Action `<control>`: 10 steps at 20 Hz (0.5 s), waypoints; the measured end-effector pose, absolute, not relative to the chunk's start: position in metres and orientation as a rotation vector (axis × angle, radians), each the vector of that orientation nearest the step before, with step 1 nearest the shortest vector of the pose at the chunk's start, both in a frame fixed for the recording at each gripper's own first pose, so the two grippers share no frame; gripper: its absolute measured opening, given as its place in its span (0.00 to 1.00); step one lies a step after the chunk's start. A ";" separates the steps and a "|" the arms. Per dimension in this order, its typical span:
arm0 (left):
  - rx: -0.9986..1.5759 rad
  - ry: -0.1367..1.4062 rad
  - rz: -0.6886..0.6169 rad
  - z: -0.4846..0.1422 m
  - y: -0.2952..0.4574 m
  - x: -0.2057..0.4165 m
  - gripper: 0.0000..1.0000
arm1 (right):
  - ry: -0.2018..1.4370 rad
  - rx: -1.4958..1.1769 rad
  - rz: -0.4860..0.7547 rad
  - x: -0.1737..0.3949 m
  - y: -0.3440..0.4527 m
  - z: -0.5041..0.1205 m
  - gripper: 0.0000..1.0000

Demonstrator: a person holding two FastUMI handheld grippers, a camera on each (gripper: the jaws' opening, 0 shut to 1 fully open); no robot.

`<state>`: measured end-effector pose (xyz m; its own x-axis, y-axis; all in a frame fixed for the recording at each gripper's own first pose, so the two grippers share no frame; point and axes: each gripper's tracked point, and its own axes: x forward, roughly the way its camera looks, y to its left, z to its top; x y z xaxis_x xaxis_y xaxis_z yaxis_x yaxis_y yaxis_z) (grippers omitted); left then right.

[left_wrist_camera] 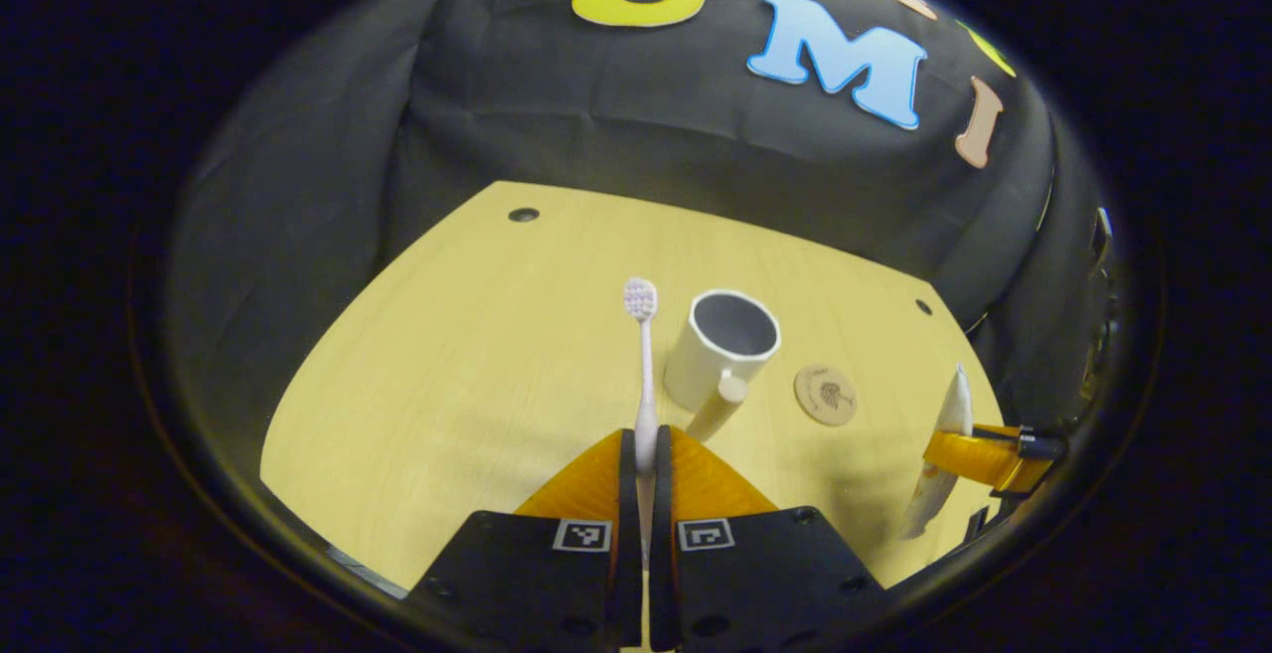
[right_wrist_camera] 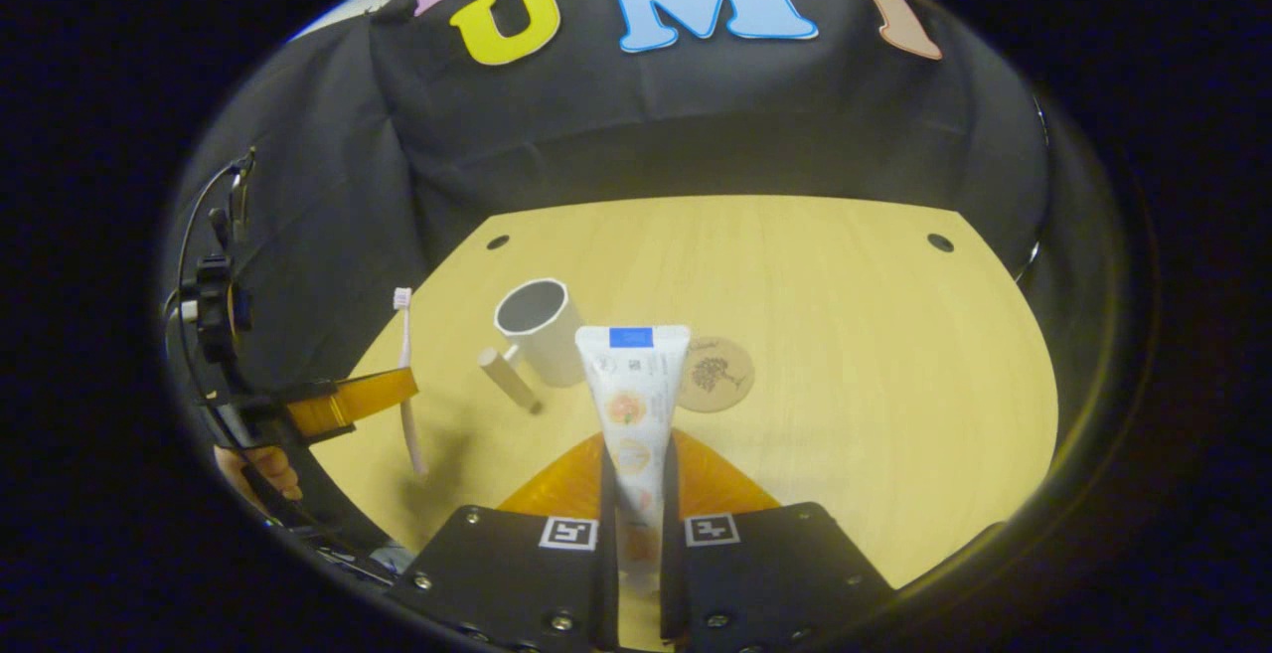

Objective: Put the toothbrush and toothpaste on the desktop into the cup, then pick up the cup and place it on the coaster on the desktop.

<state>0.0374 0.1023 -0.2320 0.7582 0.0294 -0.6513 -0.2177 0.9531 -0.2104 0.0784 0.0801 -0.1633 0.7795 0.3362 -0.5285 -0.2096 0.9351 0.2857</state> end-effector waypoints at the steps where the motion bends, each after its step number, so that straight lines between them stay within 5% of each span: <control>1: -0.286 0.663 0.136 -0.222 0.104 0.047 0.10 | 0.591 0.215 0.298 0.081 0.080 -0.158 0.17; 10: -0.314 0.401 0.120 -0.167 0.119 0.117 0.10 | 0.470 0.215 0.266 0.102 0.073 -0.123 0.17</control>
<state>0.1174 0.1193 -0.1673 0.9146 0.0530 -0.4010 -0.1758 0.9449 -0.2762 0.1018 0.0728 -0.1235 0.8585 0.3002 -0.4159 -0.2019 0.9432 0.2640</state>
